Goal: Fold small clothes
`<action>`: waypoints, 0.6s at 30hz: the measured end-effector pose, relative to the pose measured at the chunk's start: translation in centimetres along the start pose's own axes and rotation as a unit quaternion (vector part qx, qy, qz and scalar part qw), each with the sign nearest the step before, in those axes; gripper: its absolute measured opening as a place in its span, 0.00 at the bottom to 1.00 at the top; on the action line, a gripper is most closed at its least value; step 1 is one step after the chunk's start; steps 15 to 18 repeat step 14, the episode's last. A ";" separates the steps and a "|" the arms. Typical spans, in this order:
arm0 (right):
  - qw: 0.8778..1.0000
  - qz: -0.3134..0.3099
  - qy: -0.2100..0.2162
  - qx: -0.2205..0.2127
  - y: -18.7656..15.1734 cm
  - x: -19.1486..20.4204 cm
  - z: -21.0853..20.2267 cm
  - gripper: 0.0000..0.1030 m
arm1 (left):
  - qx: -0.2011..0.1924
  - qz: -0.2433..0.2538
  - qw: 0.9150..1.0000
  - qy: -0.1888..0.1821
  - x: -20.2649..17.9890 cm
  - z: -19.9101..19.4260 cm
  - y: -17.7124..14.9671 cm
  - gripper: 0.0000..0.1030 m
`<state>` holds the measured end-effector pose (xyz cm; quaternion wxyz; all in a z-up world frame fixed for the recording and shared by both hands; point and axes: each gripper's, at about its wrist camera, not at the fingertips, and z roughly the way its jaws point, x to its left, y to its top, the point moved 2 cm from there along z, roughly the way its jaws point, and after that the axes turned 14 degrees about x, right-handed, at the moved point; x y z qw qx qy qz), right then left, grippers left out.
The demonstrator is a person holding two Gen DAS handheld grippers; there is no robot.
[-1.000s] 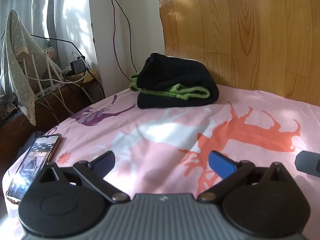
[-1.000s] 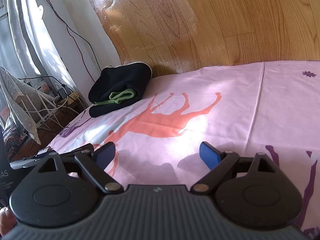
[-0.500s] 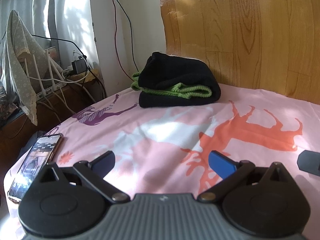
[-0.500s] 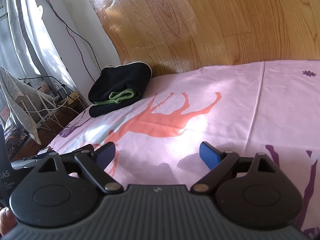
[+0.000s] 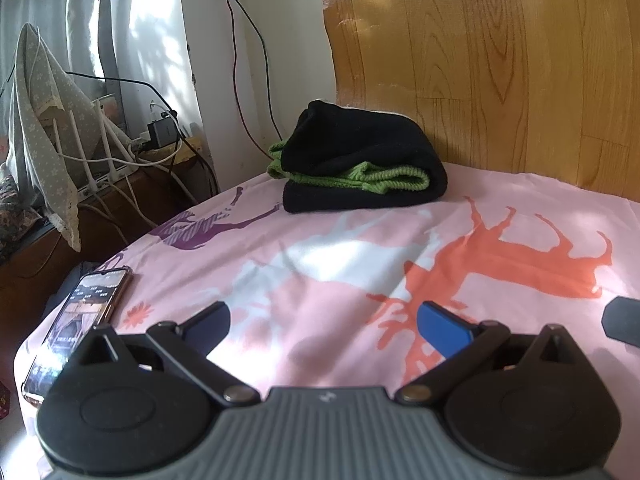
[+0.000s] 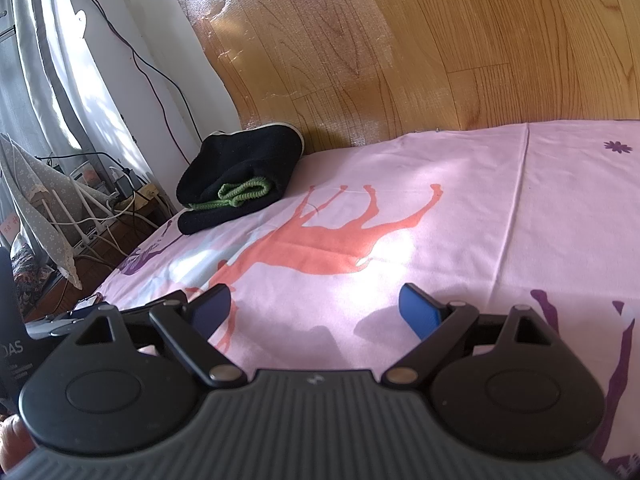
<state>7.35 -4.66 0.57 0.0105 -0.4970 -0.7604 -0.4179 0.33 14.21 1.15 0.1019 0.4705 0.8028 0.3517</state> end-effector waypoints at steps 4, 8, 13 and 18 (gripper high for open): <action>1.000 0.000 0.000 0.000 0.0 0.0 0.0 0.90 | 0.001 0.000 1.000 0.000 0.0 0.0 0.0 1.00; 1.000 0.000 0.000 0.000 0.0 0.0 0.0 0.90 | -0.004 0.003 1.000 -0.005 0.0 -0.1 0.0 1.00; 1.000 0.000 0.000 0.000 0.0 0.0 0.0 0.90 | -0.011 0.009 1.000 -0.012 -0.1 -0.3 -0.1 1.00; 1.000 0.000 0.000 0.000 0.0 0.0 0.0 0.90 | -0.008 0.010 1.000 -0.012 -0.1 -0.1 -0.1 1.00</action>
